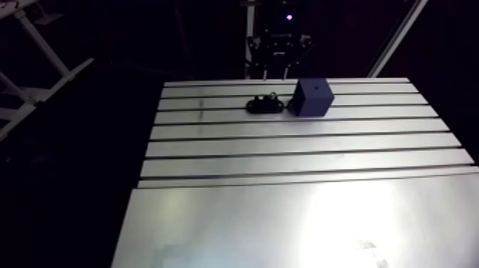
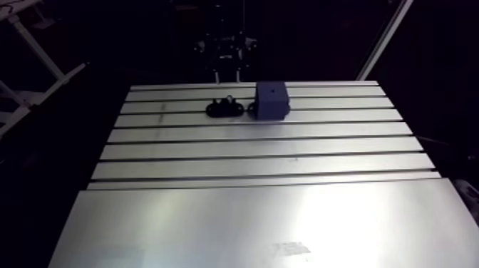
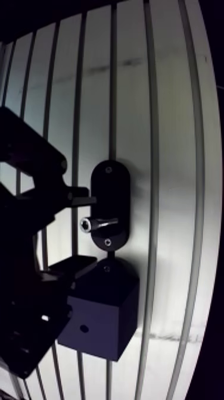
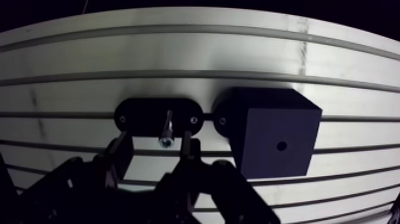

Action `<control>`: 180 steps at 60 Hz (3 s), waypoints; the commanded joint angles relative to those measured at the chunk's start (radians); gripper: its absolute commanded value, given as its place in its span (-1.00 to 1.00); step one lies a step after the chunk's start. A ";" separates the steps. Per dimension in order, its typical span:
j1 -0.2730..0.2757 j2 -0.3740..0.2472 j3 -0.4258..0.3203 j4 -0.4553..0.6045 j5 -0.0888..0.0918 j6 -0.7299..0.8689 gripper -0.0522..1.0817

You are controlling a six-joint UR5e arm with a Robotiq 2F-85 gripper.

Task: Pick up the M10 bolt and insert it into the hole until fully seated.

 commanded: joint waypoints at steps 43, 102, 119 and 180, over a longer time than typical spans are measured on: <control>-0.006 0.012 0.031 -0.026 0.003 -0.003 0.06; -0.006 0.034 0.035 -0.030 0.003 -0.004 0.06; -0.006 0.034 0.043 -0.030 0.003 -0.003 0.06; -0.008 0.033 0.051 -0.028 0.002 -0.001 0.25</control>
